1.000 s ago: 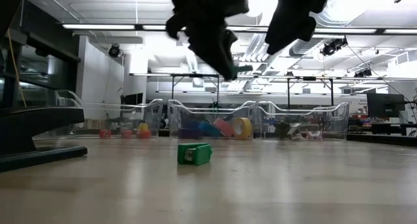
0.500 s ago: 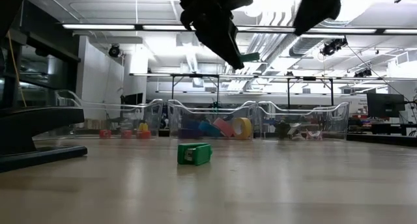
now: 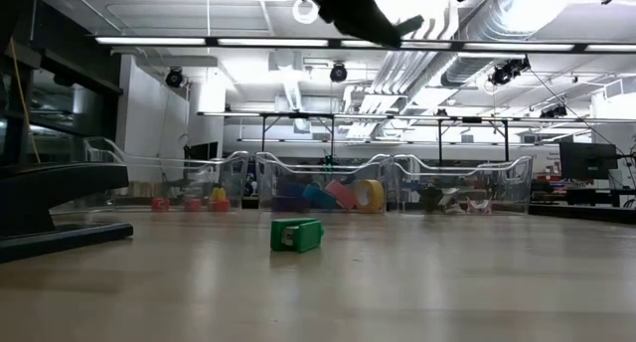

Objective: Pick and place Stapler, Stapler remover, tape
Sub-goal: Put the blue staple remover into the right transparent bin

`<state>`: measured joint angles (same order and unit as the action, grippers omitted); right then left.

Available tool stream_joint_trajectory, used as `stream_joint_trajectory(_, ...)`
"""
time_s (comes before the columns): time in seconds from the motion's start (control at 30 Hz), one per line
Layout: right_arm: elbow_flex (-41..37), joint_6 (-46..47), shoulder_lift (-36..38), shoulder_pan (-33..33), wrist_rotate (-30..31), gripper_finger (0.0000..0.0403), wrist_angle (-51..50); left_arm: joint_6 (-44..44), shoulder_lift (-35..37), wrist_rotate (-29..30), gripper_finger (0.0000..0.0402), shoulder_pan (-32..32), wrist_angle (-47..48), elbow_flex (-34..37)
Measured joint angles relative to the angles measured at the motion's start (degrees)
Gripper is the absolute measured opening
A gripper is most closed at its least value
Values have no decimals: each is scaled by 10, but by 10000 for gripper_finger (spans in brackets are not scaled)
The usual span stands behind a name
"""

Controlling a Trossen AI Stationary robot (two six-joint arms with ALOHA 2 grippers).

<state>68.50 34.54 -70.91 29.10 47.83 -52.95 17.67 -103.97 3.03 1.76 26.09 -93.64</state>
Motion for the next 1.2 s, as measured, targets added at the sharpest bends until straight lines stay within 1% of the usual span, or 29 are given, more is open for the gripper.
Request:
stream_joint_trajectory(0.1, 0, -23, 0, -10, -7, 158, 17, 0, 4, 1, 88, 0, -6, 1)
stream_joint_trajectory(0.2, 0, -67, 0, -19, -25, 172, 50, 0, 5, 2, 88, 0, -5, 1)
stream_joint_trajectory(0.33, 0, -121, 0, -46, -85, 208, 99, 0, 5, 2, 88, 0, -10, 1)
stream_joint_trajectory(0.5, 0, -141, 0, -82, -138, 263, 109, 0, 5, 3, 88, 1, -17, 1)
stream_joint_trajectory(0.63, 0, -155, -8, -102, -185, 281, 116, 0, 5, 3, 88, 1, -29, 1)
stream_joint_trajectory(0.77, 0, -162, -19, -112, -213, 276, 122, 0, 5, 2, 88, 1, -36, 1)
stream_joint_trajectory(0.9, 0, -170, -23, -115, -213, 258, 128, 0, 4, -9, 88, 1, -37, 1)
stream_joint_trajectory(1.03, 0, -182, -23, -115, -212, 231, 128, 0, 4, -11, 88, 1, -37, 1)
stream_joint_trajectory(1.2, 0, -191, -23, -115, -212, 186, 125, 0, 4, -11, 88, 1, -43, 1)
